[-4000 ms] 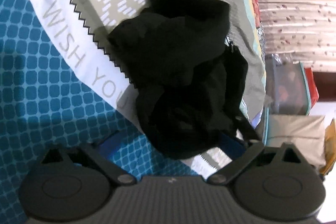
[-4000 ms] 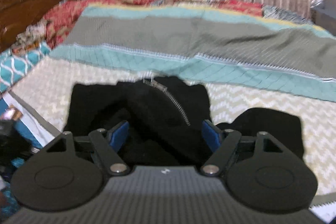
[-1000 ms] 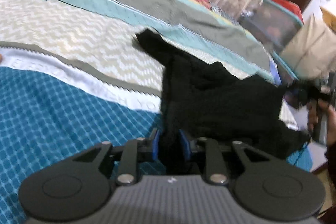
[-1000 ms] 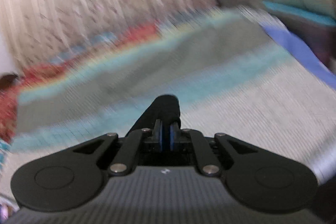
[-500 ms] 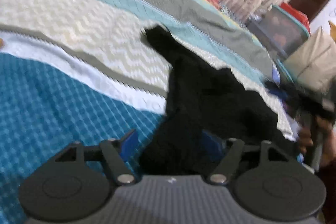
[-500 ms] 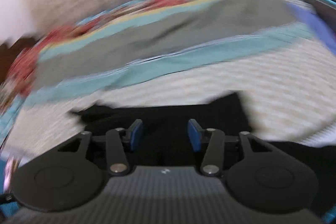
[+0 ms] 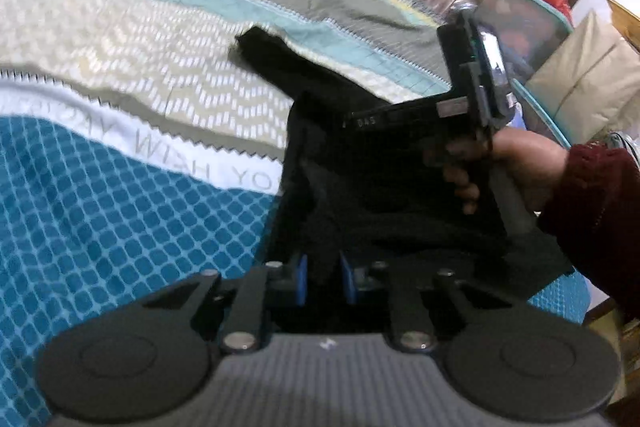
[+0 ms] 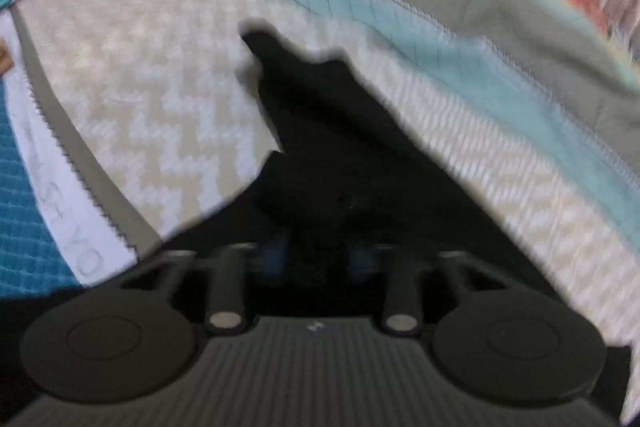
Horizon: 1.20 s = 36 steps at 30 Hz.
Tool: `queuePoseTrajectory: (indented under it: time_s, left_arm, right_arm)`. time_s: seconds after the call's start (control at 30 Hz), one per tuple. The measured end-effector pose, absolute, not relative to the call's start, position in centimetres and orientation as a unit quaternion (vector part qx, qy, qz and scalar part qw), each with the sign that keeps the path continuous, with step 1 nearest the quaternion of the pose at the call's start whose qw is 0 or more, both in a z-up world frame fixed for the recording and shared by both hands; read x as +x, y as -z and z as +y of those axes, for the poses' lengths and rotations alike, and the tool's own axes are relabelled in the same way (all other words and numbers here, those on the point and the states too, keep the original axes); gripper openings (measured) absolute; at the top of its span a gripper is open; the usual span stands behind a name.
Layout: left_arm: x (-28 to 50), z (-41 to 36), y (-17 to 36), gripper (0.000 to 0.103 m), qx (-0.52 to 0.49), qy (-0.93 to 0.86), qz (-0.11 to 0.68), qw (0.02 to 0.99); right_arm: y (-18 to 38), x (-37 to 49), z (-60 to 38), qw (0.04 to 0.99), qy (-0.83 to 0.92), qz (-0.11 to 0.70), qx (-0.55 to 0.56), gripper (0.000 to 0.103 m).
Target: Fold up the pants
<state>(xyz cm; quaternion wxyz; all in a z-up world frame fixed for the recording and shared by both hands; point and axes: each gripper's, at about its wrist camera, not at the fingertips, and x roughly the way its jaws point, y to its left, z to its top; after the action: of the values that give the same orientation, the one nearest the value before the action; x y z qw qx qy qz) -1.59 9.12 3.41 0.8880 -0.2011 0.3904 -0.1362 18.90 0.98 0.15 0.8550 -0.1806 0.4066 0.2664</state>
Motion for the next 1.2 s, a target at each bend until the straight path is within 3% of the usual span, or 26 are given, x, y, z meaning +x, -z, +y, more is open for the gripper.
queuePoseTrajectory:
  time_s: [0.03,0.1,0.4,0.53,0.57,0.63,0.7,0.8,1.0,1.2]
  left_arm:
    - [-2.0,9.2,-3.7,0.015,-0.199,0.138,0.383,0.892]
    - [-2.8,9.5,-4.5,0.014,-0.194,0.138,0.364,0.901]
    - [-7.0,16.4,-8.3,0.014,-0.255,0.055,0.263,0.929]
    - [-8.0,19.6,-8.0,0.015,-0.272,-0.016,0.256,0.927]
    - [-8.0,20.1,-7.4,0.019,-0.274,-0.035,0.269,0.923]
    - [-7.6,20.9,-5.7,0.026,-0.279,-0.082,0.314,0.904]
    - [-7.9,21.4,-4.4,0.026,-0.292,-0.094,0.336,0.890]
    - [-9.0,21.5,-4.6,0.029,-0.297,-0.092,0.322,0.894]
    - [-9.5,21.4,-7.5,0.029,-0.299,-0.065,0.265,0.915]
    - [-3.8,18.6,-9.3,0.029,-0.226,-0.008,0.259,0.939]
  right_arm:
    - [-0.2,18.8,0.7,0.859,-0.264,0.408,-0.163,0.017]
    - [-1.0,18.4,0.4,0.864,-0.257,0.407,-0.145,0.015]
    - [-11.1,16.1,3.1,0.914,-0.302,0.265,-0.060,0.015]
    - [-12.2,15.8,7.9,0.909,-0.348,0.225,-0.043,0.016]
    - [-11.6,16.0,9.3,0.905,-0.356,0.229,-0.044,0.018]
    - [-9.4,17.0,11.8,0.889,-0.369,0.269,-0.041,0.039]
    - [-6.5,17.7,14.0,0.869,-0.366,0.329,-0.062,0.048]
    - [-4.8,17.6,13.3,0.872,-0.337,0.350,-0.053,0.048]
    - [-6.8,15.8,6.0,0.889,-0.324,0.322,-0.007,0.048]
    - [-5.8,14.0,-0.1,0.893,-0.304,0.330,0.003,0.047]
